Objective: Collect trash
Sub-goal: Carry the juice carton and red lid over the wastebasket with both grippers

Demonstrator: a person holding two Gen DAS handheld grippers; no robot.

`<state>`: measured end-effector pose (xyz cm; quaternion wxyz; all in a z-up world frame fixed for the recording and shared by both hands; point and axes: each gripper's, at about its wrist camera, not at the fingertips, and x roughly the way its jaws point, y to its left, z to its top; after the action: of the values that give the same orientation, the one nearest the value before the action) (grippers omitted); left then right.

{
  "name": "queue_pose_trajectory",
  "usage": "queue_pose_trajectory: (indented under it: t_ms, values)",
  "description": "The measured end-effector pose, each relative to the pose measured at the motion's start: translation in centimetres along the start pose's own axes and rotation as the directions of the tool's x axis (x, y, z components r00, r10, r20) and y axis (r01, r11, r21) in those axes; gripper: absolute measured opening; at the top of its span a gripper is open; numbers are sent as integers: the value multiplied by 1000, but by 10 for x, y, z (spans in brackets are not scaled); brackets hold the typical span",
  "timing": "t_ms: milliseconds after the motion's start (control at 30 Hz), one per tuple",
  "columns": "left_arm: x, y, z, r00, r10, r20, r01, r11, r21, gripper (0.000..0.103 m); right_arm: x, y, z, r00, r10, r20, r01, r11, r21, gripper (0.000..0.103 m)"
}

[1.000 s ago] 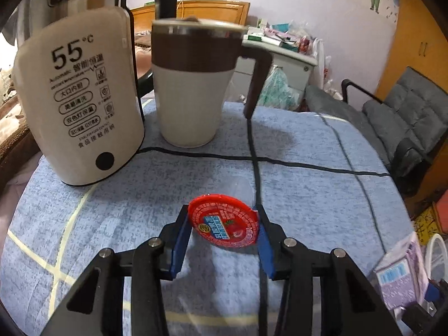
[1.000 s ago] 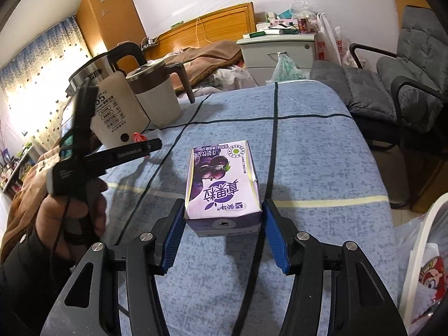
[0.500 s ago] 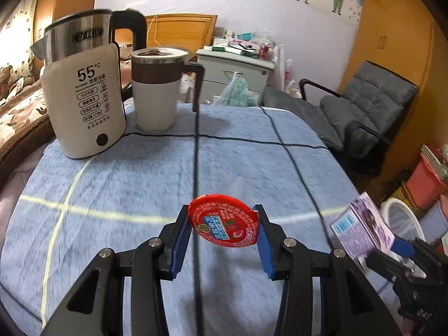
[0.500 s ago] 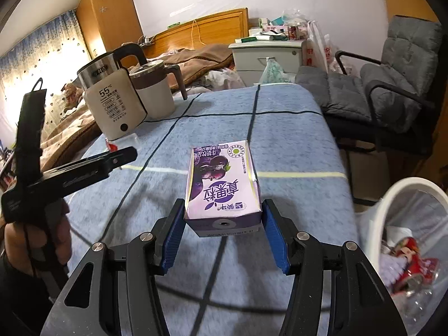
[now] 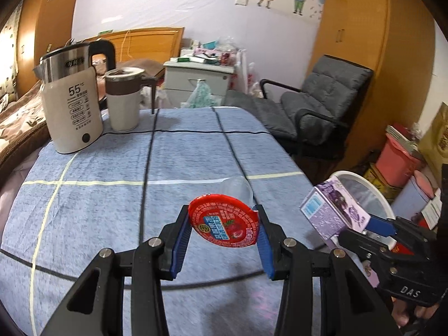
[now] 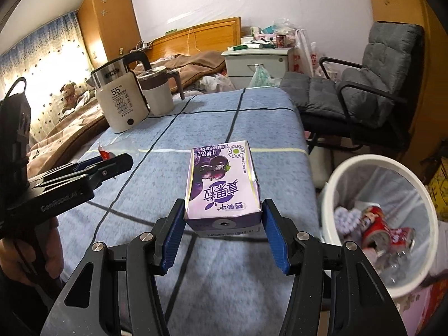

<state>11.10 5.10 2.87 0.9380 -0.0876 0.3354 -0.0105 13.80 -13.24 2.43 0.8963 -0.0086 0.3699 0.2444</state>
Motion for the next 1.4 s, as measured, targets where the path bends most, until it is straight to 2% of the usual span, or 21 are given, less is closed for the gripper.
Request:
queue_pose_trajectory:
  t_ms: [300,700,1067,1400]
  values:
    - [-13,-29,-8,998,-67,8,67,997,39,45,-20,-25,-14,1000,-29,9,28,998,63,55]
    - [9,-75,2,988,-157,-13,157,982,102,45,-35,-71,-23,994,-109,19,105,982,158,56]
    - [46,-139,10,961,-268,-61,275,944,182,45,-55,-133,-28,972,-236,21,223,941,256,56]
    - [84,-190,11,931,-337,-140,361,904,229,45,-55,-174,-34,954,-299,-15,288,905,312,56]
